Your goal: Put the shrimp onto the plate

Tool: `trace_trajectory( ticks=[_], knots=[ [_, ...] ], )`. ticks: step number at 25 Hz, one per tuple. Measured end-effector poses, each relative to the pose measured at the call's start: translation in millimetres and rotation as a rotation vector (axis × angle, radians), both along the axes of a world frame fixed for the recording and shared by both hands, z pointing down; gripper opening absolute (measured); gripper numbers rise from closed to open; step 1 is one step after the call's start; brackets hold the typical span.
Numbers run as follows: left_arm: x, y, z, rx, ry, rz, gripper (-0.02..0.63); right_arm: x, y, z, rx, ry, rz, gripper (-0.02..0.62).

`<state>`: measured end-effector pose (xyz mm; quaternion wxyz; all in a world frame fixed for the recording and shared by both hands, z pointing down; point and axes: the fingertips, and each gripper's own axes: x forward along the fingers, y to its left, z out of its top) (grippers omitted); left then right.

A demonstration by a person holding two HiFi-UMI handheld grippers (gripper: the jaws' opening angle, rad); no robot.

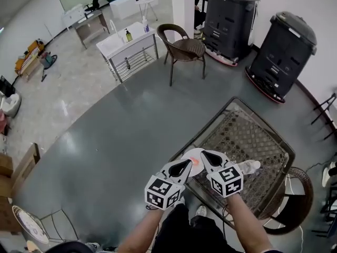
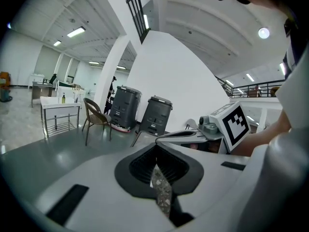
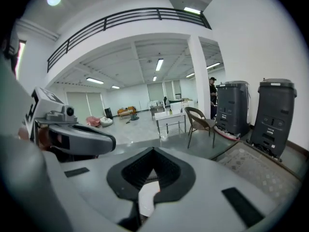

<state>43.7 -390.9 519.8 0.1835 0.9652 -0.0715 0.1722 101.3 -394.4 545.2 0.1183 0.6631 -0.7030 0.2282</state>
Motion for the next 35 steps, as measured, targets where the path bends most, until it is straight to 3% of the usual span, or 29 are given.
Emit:
trace_trajectory(
  ticks=[9, 17, 35],
  knots=[
    [5, 3, -73, 0.075, 0.107, 0.009, 0.009, 9, 9, -96, 0.262, -0.101, 0.018, 0.005],
    [3, 19, -113, 0.131, 0.156, 0.013, 0.009, 6, 23, -156, 0.42, -0.129, -0.009, 0.005],
    [2, 48, -131, 0.176, 0.165, 0.023, 0.009, -4, 48, -181, 0.487, -0.13, -0.049, 0.006]
  ],
)
